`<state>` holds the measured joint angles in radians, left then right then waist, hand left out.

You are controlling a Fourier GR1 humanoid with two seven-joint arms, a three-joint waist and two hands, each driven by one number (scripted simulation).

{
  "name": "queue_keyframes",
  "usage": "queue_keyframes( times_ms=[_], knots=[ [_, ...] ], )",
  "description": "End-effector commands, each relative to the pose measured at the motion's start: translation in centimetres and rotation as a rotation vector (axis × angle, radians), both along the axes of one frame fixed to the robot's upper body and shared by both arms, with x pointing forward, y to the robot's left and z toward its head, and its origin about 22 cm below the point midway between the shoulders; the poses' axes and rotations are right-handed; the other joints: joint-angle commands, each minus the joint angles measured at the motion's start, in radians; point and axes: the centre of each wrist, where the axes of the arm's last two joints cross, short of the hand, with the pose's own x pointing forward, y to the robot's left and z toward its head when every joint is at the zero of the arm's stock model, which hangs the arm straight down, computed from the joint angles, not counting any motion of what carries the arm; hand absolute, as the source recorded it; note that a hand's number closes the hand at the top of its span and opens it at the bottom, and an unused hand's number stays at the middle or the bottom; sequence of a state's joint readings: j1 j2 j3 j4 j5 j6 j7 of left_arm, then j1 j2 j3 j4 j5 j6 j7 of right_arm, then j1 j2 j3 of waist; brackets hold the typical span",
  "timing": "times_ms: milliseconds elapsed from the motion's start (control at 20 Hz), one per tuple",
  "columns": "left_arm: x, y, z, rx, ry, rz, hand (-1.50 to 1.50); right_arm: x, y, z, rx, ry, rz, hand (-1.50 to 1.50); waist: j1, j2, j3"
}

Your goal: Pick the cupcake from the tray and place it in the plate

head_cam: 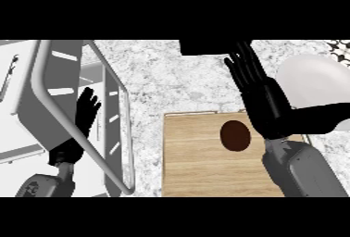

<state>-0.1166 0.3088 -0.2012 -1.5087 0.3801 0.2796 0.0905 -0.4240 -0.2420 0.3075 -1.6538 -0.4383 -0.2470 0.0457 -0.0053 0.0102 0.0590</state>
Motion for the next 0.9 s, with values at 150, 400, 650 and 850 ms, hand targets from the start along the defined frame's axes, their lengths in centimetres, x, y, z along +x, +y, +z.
queue_keyframes(
  times_ms=[150, 400, 650, 850],
  knots=[
    [0.8, 2.2, 0.0, 0.201, -0.004, 0.023, 0.0, 0.2, -8.2, -3.7, -0.071, 0.019, 0.051, 1.5, -0.003, -0.003, -0.057],
    [1.3, 4.1, 0.5, 0.211, 0.027, 0.037, 0.0, 0.6, -14.3, -4.9, -0.494, -0.082, -0.353, -1.5, -0.032, 0.005, -0.057],
    [1.9, 4.4, 0.3, 0.215, 0.044, -0.016, 0.0, -3.8, -17.2, -14.5, -0.328, -0.089, -0.204, -1.5, 0.005, -0.004, -0.057],
    [2.6, 3.7, -0.2, 0.216, 0.054, -0.023, 0.0, -2.7, -15.6, -14.9, -0.558, -0.125, -0.105, -1.5, 0.008, -0.006, -0.059]
  ],
)
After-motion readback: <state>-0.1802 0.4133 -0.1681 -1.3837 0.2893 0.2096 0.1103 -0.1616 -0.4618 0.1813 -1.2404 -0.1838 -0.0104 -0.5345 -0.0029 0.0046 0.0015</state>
